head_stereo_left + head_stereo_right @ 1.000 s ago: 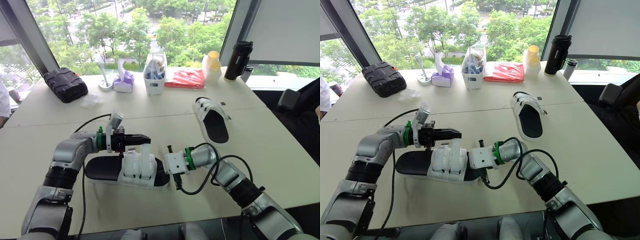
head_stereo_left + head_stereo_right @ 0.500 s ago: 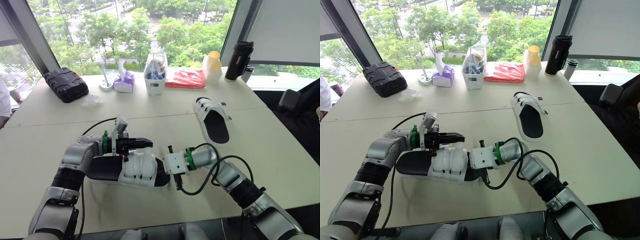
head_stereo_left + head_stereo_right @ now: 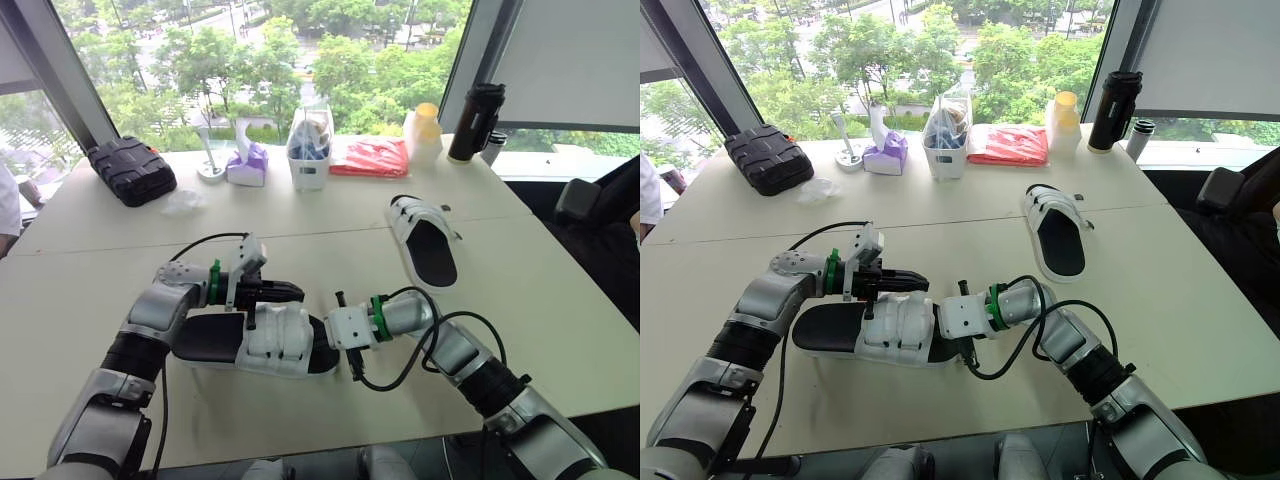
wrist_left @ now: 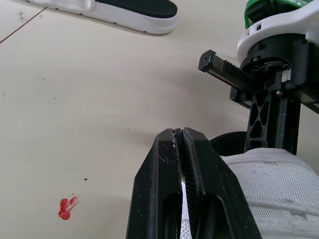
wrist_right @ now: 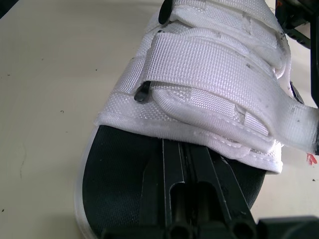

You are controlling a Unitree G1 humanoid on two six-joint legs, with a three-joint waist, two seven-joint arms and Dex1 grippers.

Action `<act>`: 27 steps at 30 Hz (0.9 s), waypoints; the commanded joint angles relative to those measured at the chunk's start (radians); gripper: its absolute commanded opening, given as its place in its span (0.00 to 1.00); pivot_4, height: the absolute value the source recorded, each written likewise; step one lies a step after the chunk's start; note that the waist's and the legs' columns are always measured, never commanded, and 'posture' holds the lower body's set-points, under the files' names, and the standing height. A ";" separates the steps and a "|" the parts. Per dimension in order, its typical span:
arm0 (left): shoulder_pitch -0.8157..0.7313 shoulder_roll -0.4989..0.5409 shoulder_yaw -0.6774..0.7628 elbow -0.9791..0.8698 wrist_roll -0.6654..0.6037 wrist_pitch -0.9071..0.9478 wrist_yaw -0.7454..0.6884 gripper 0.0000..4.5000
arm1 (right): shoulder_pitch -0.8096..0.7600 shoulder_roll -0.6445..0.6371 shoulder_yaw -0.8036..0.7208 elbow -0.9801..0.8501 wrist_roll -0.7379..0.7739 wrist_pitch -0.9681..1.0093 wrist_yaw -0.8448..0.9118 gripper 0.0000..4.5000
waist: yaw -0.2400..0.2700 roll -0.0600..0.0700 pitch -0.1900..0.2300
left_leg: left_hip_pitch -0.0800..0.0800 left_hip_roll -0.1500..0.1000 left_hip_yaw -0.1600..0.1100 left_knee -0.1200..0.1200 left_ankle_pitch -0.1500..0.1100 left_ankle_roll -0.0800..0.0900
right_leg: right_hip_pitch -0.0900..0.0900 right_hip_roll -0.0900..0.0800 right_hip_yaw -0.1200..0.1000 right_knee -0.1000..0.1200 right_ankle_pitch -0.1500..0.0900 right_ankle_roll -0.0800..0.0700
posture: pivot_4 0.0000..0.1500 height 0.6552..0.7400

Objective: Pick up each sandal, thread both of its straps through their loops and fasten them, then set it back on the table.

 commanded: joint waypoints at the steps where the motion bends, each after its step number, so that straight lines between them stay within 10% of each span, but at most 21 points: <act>1: 0.013 0.055 0.040 -0.005 0.027 0.011 0.027 0.01 | 0.026 -0.021 0.034 0.050 -0.050 0.024 0.020 0.00 | -0.002 0.000 0.000 | 0.000 0.000 0.000 0.000 0.000 0.000 | 0.000 0.000 0.000 0.000 0.000 0.000 | 1.00 1.00; 12: 0.035 0.091 -0.048 -0.015 0.129 -0.083 0.036 0.01 | 0.016 -0.019 0.038 0.063 -0.049 0.014 0.021 0.00 | -0.005 0.000 0.000 | 0.001 0.001 0.000 -0.001 0.000 0.000 | 0.000 0.001 0.000 0.000 0.000 0.000 | 1.00 1.00; 22: 0.031 0.084 -0.068 -0.002 0.202 -0.251 0.032 0.98 | 0.020 -0.020 0.034 0.060 -0.049 0.017 0.023 0.00 | -0.003 0.000 0.000 | 0.001 0.001 0.001 -0.001 0.000 0.000 | 0.000 0.001 0.001 0.000 0.000 0.000 | 1.00 1.00; 27: 0.018 0.061 -0.045 0.036 0.241 -0.298 0.102 0.98 | 0.018 -0.015 0.036 0.064 -0.051 0.016 0.021 0.00 | -0.001 0.000 0.000 | 0.001 0.001 0.001 -0.001 0.000 0.000 | 0.000 0.001 0.001 0.000 0.000 0.000 | 1.00 1.00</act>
